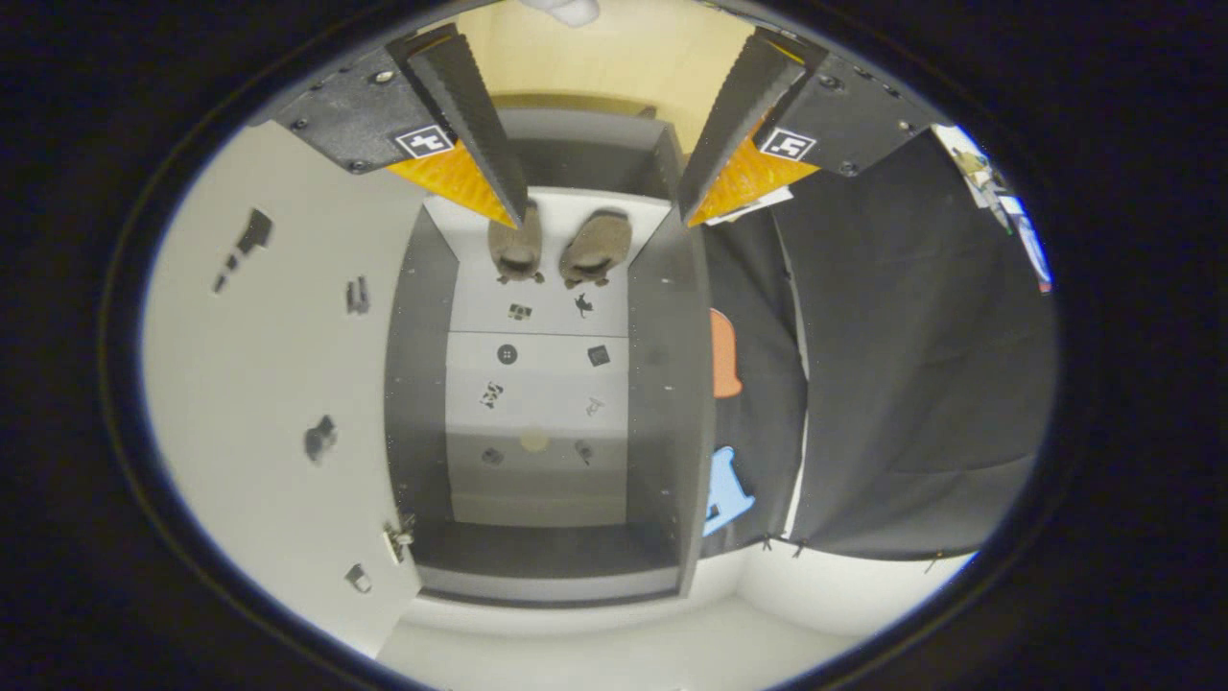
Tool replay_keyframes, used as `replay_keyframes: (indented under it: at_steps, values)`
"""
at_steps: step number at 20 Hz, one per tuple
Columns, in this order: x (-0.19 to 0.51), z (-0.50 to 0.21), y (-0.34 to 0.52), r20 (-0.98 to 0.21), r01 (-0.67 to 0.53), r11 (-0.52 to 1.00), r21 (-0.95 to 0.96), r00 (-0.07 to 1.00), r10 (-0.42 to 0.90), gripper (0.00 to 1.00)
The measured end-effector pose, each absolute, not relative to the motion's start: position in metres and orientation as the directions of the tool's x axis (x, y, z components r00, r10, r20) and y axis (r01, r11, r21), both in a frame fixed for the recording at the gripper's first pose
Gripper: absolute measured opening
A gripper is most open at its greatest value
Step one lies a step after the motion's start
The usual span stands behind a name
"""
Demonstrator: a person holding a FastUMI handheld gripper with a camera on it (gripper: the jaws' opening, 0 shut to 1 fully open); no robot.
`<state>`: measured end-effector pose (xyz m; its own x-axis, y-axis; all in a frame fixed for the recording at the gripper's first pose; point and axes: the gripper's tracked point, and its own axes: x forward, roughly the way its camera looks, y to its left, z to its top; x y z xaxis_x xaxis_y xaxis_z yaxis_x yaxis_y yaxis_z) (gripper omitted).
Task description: Open the shoe cabinet door, grab the shoes and put them into the shoe cabinet, then close the shoe cabinet door.
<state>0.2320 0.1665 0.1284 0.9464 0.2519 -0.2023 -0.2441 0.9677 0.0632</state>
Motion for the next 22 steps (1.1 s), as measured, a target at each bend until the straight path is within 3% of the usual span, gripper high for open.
replay_keyframes:
  at_steps: [6,13,18,22]
  values:
    - [0.128,0.138,0.091,-0.217,-0.164,0.982,0.091,0.96,0.18,1.0]
    - [0.06,0.167,-0.048,-0.175,0.062,0.993,0.102,0.984,-0.043,1.0]
    - [0.063,0.164,-0.128,-0.171,0.15,0.982,0.112,0.977,-0.13,1.0]
    - [0.106,0.154,-0.159,-0.186,0.114,0.988,0.104,0.978,-0.093,1.0]
